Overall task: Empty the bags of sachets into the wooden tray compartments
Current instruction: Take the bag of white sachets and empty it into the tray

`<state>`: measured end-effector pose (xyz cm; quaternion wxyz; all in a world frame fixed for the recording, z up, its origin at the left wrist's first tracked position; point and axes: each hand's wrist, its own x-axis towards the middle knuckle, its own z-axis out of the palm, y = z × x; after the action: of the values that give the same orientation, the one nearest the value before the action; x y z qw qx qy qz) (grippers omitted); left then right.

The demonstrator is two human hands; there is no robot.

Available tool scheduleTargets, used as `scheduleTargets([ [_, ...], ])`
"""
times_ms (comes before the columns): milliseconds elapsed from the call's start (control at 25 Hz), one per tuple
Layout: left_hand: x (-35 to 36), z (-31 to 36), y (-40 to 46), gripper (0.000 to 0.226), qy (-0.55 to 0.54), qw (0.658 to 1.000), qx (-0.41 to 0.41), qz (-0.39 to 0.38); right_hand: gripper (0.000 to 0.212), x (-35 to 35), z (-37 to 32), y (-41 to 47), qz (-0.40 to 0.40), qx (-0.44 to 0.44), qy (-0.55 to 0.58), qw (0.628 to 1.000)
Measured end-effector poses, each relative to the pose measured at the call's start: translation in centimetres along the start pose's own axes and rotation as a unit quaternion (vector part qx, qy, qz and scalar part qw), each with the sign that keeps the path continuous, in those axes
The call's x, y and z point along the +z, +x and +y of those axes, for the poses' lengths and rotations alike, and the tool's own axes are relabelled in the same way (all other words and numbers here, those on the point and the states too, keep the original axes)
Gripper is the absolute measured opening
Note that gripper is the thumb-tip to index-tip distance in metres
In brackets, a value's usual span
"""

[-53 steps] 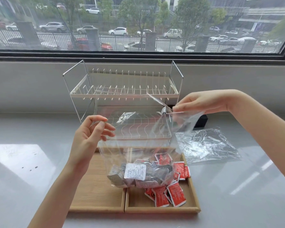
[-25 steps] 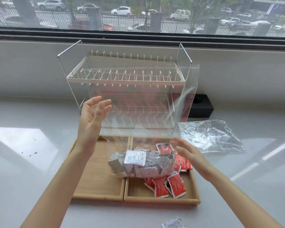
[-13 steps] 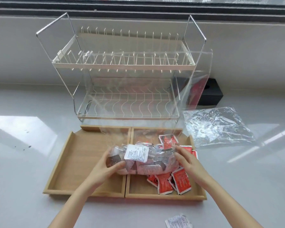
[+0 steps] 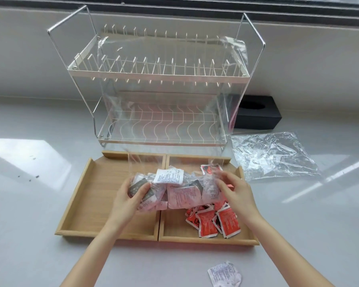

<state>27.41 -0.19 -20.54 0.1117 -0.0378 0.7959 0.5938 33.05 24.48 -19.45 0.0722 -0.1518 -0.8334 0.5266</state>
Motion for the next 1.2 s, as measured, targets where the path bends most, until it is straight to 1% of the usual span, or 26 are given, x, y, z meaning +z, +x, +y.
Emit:
scheduleTargets([
  [160, -2.3, 0.4, -1.5, 0.012, -0.012, 0.999, -0.003, 0.031, 0.014, 1.4, -1.2, -0.8, -0.015, -0.015, -0.009, 1.000],
  [280, -4.0, -0.3, -3.4, 0.011, -0.010, 0.998, -0.018, 0.066, 0.010, 2.9, -1.9, -2.2, -0.043, -0.026, -0.030, 0.998],
  [440, -5.4, -1.9, -5.7, 0.019, -0.010, 0.994, -0.081, 0.076, 0.018, 5.0, -1.5, -3.7, -0.095, -0.009, -0.080, 0.992],
  [560, -6.7, -3.0, -7.5, 0.028, -0.046, 0.989, -0.126, 0.057, 0.024, 6.0, -1.3, -4.4, -0.135, 0.018, -0.100, 0.986],
  [680, -7.8, -3.9, -9.7, 0.023, -0.104, 0.981, -0.162, 0.013, 0.025, 6.5, -1.1, -5.3, -0.159, 0.042, -0.109, 0.980],
  [760, -8.5, -4.5, -10.9, 0.023, -0.117, 0.978, -0.170, -0.019, 0.026, 6.6, -1.1, -5.9, -0.178, 0.062, -0.113, 0.976],
  [840, -9.1, -4.7, -11.6, 0.026, -0.120, 0.976, -0.174, -0.050, 0.032, 6.3, -1.3, -6.5, -0.185, 0.087, -0.095, 0.974],
  [960, -10.3, -4.1, -12.1, 0.038, -0.154, 0.971, -0.166, -0.082, 0.036, 5.7, -2.7, -6.8, -0.193, 0.133, -0.054, 0.971],
  [1000, -10.5, -3.8, -12.2, 0.038, -0.153, 0.972, -0.160, -0.084, 0.035, 5.5, -3.4, -6.8, -0.198, 0.149, -0.038, 0.968],
  [1080, -10.8, -3.3, -12.4, 0.030, -0.137, 0.978, -0.144, -0.065, 0.031, 5.1, -4.6, -6.8, -0.210, 0.160, -0.037, 0.964],
  [1120, -10.8, -3.0, -12.5, 0.026, -0.130, 0.981, -0.138, -0.050, 0.031, 5.1, -5.0, -6.6, -0.218, 0.153, -0.052, 0.962],
  [1200, -11.0, -2.5, -12.6, 0.026, -0.122, 0.983, -0.136, -0.024, 0.035, 5.0, -5.5, -6.4, -0.230, 0.133, -0.083, 0.961],
])
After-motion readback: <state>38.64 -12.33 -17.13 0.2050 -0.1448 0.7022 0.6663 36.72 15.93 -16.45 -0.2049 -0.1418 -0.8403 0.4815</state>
